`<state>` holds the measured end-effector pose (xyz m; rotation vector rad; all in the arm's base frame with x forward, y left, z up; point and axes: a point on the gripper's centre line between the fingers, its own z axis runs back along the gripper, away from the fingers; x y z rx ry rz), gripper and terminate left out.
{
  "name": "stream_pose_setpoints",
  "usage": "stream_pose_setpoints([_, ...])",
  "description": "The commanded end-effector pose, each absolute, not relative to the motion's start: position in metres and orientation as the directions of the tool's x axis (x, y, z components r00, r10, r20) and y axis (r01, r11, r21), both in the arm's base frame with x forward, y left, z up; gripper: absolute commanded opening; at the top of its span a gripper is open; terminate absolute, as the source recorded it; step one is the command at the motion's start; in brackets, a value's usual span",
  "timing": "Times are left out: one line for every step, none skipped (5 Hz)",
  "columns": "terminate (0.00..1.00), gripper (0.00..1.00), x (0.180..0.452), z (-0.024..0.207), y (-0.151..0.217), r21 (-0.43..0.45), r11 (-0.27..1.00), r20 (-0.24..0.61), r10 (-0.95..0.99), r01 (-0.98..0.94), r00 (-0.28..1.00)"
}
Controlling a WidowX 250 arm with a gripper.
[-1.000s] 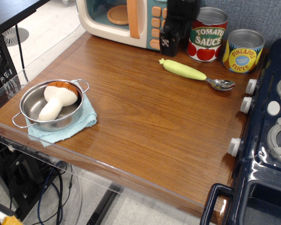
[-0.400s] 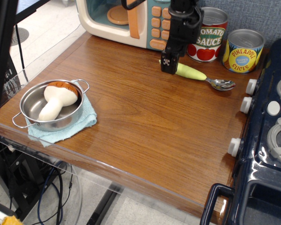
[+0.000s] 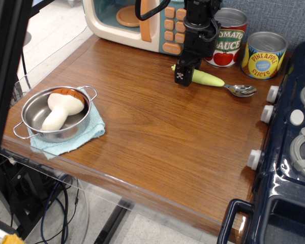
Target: Place the spoon on the front edge of the table.
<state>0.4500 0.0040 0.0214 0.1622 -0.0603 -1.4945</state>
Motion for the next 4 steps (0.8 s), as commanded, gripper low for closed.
stream_pose_setpoints([0.00,0.00,0.443,0.042,-0.009,0.197,0.053,-0.063,-0.996,0.979,0.066])
stream_pose_setpoints([0.00,0.00,0.444,0.047,-0.007,0.197,0.061,-0.056,-0.996,0.979,0.073])
stream_pose_setpoints([0.00,0.00,0.447,0.062,-0.002,0.229,0.075,-0.059,-0.994,0.971,0.091])
stream_pose_setpoints([0.00,0.00,0.442,0.091,0.000,0.291,0.095,-0.069,-0.990,0.952,0.120])
